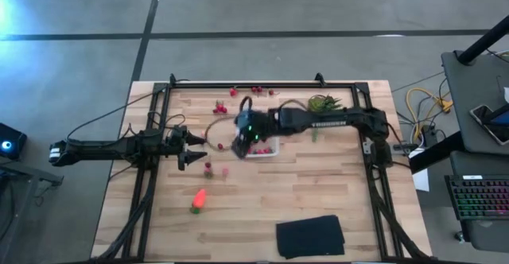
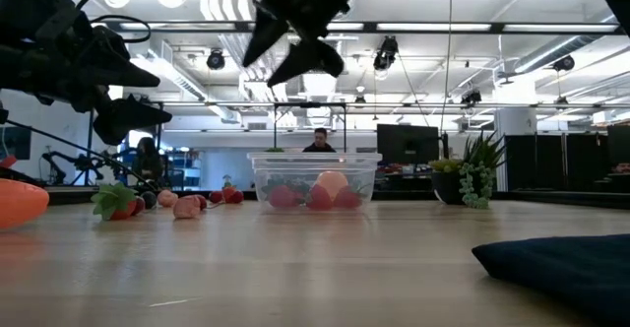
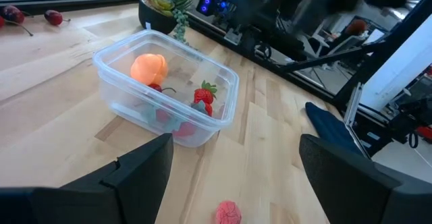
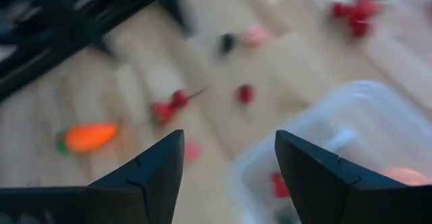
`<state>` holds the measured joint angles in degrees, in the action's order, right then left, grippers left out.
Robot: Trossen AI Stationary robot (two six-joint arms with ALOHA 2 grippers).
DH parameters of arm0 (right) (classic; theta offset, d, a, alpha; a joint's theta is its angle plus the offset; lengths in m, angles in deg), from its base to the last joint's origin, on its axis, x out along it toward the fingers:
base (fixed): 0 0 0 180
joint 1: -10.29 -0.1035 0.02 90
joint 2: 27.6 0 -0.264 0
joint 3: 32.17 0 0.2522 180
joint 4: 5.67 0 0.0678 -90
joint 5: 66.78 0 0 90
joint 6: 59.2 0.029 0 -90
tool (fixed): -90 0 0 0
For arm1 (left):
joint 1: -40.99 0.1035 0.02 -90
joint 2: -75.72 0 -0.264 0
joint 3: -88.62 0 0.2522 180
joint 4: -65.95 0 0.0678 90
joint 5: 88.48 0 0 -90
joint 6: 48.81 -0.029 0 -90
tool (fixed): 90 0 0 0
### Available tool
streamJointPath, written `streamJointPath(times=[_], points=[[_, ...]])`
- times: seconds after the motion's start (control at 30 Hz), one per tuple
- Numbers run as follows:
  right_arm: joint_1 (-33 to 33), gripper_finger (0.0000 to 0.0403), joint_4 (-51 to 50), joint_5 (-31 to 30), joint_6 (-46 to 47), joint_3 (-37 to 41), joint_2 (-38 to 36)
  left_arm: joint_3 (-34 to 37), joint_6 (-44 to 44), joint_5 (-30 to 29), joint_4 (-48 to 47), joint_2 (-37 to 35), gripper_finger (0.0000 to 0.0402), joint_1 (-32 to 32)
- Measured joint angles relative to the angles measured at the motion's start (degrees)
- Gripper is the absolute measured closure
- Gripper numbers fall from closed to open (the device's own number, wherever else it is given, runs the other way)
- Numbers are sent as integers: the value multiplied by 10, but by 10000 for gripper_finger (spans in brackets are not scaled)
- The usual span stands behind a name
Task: Pick and placing Produce into tupperware
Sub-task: Put the red cherry into the transparent bin
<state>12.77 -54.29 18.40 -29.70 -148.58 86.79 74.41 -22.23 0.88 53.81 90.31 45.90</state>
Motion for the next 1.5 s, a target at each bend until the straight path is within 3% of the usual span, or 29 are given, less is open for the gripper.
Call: streamJointPath(times=[0.23,0.73,0.83,1.03,1.2,1.4,1.5], points=[[113,179,-88,4,63,0,-15,0,0,0,0,0,95,0],[305,179,-139,21,-26,0,65,0,0,0,13,-1,95,0],[332,179,-143,50,-27,-6,91,0,0,-9,35,0,95,0],[353,179,-150,82,-35,-54,148,0,0,-58,106,-1,95,0],[350,179,-194,96,-65,-150,207,0,0,-60,121,0,95,0],[343,179,-327,34,-108,-261,274,0,1,-57,132,-1,95,0],[339,179,-347,20,-126,-291,290,0,1,-57,132,-1,95,0]])
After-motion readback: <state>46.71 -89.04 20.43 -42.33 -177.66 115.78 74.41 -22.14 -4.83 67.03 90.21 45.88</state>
